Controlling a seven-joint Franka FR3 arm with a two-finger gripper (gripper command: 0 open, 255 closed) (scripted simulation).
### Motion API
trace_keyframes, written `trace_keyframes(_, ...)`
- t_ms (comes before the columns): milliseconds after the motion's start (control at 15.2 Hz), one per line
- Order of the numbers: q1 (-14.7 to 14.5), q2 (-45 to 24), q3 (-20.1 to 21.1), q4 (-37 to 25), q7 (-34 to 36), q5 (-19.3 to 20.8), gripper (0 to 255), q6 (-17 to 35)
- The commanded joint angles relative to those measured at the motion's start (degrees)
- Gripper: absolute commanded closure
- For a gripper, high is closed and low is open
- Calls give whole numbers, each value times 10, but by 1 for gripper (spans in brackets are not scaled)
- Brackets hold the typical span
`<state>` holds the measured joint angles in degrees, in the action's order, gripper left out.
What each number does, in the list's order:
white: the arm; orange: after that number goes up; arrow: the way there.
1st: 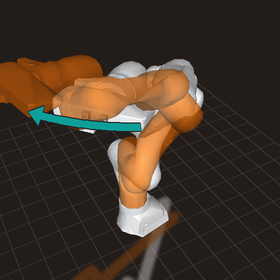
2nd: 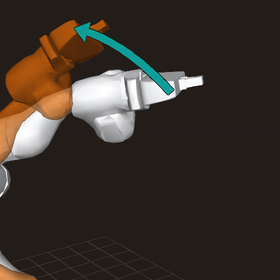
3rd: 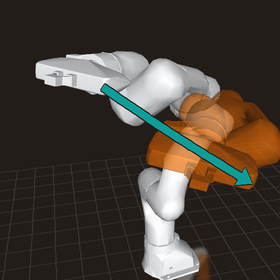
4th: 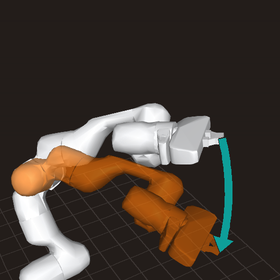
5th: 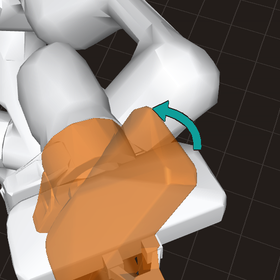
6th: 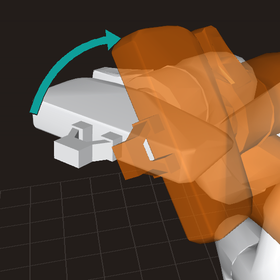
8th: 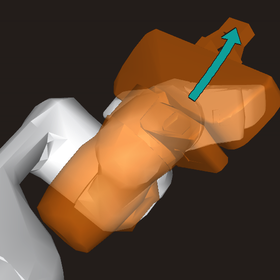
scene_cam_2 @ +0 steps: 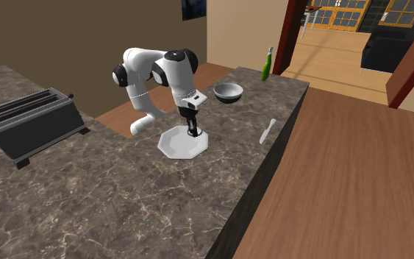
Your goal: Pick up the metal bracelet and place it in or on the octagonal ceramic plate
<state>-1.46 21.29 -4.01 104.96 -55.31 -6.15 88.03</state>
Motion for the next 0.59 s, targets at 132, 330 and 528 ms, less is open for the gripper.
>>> trace_keyframes(132, 15, 59, -26, 49, -38, 13, 255, -14)
trace_keyframes(330, 16, 68, -26, 81, -40, 14, 255, 8)
trace_keyframes(528, 16, 75, -26, 111, -42, 14, 255, 31)
